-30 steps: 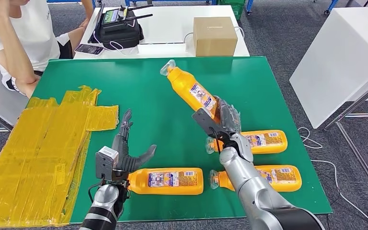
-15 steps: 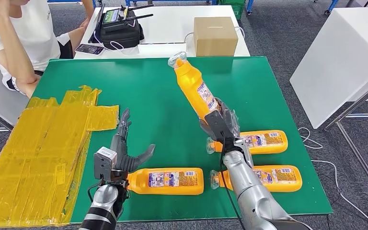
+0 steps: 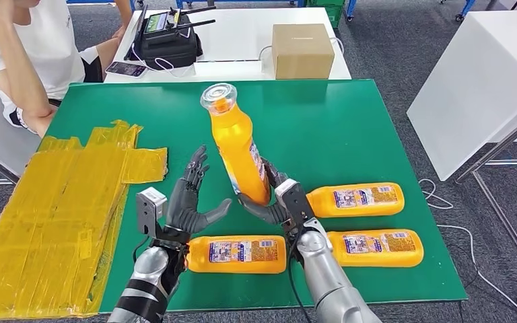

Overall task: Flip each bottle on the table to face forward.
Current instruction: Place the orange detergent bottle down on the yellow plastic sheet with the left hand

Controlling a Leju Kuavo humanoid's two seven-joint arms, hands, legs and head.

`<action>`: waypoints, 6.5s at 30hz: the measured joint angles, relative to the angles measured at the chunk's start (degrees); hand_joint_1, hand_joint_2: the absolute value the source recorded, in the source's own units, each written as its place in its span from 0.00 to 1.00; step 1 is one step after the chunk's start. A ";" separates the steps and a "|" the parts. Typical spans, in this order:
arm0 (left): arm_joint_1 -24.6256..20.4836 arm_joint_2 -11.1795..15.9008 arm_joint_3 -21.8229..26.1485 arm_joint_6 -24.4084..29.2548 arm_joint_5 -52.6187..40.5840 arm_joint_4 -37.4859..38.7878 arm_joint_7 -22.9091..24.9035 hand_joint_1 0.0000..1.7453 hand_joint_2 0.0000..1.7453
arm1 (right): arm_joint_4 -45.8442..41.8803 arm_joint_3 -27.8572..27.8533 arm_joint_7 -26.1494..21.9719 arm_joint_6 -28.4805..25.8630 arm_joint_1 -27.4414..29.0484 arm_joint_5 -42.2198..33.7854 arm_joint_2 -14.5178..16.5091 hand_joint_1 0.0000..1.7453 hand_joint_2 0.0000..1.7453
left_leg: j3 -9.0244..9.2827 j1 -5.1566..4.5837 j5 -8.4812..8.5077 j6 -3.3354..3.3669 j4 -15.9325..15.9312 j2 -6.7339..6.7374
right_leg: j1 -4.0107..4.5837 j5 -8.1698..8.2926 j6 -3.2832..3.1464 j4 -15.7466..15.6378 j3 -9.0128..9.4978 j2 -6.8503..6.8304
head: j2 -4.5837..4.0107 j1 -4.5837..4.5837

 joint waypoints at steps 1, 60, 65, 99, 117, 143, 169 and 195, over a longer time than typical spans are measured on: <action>-0.49 0.00 -0.37 -0.45 0.73 0.26 0.43 0.00 1.00 | -0.04 0.84 -0.09 -0.21 0.32 -0.29 0.18 1.00 1.00 | 0.00 0.00 0.00 0.00 0.00 0.00 | -0.01 0.00 0.00 0.00 0.00 0.00 | 0.00 0.00; -2.24 0.61 -4.05 -3.89 9.13 1.09 2.63 0.00 1.00 | 2.86 10.81 -0.67 -9.46 1.17 3.82 0.84 1.00 1.00 | -0.01 -0.01 0.00 0.00 0.00 0.00 | -0.02 0.00 0.01 0.00 -0.01 0.00 | 0.00 -0.01; -2.24 0.61 -4.05 -3.89 9.13 1.09 2.63 0.00 1.00 | 2.86 10.81 -0.67 -9.45 1.17 3.83 0.82 1.00 1.00 | -0.01 -0.01 0.00 0.00 0.00 0.00 | -0.02 0.00 0.01 0.00 -0.01 0.00 | 0.00 -0.01; -1.43 0.74 -3.14 -1.75 13.51 -2.71 1.02 0.82 1.00 | -4.27 12.29 -0.03 -14.03 4.13 6.93 0.92 1.00 1.00 | -0.02 -0.01 0.00 0.00 0.00 -0.01 | -0.02 0.00 0.01 0.00 0.00 0.00 | 0.00 0.01; -1.45 0.83 -2.98 -2.65 12.92 -4.37 1.23 1.00 1.00 | -9.41 12.62 0.45 -13.42 6.17 7.36 0.67 1.00 1.00 | -0.02 -0.01 0.00 0.00 0.00 -0.01 | -0.02 0.00 0.00 0.00 0.00 0.00 | 0.00 0.00; -1.43 0.83 -3.11 -2.69 12.84 -5.60 1.24 1.00 1.00 | -11.63 12.97 0.53 -13.36 6.88 7.44 0.62 1.00 1.00 | -0.02 -0.01 0.00 0.00 0.00 -0.01 | -0.02 0.00 0.01 0.00 0.00 0.00 | 0.00 -0.01; -1.43 0.83 -3.11 -2.69 12.85 -5.60 1.24 1.00 1.00 | -11.72 13.12 0.53 -13.37 6.88 7.44 0.49 0.50 1.00 | -0.02 -0.01 0.00 0.00 0.00 -0.01 | -0.02 0.00 0.00 0.00 0.00 0.00 | 0.00 -0.01; -10.79 11.71 21.80 50.30 -80.25 2.89 15.38 1.00 1.00 | -44.15 15.33 6.26 -20.34 16.09 -0.03 -6.01 0.00 1.00 | -0.13 0.12 0.09 -0.14 0.00 0.03 | 0.17 0.03 -0.34 0.11 -0.20 -0.12 | 0.00 -0.03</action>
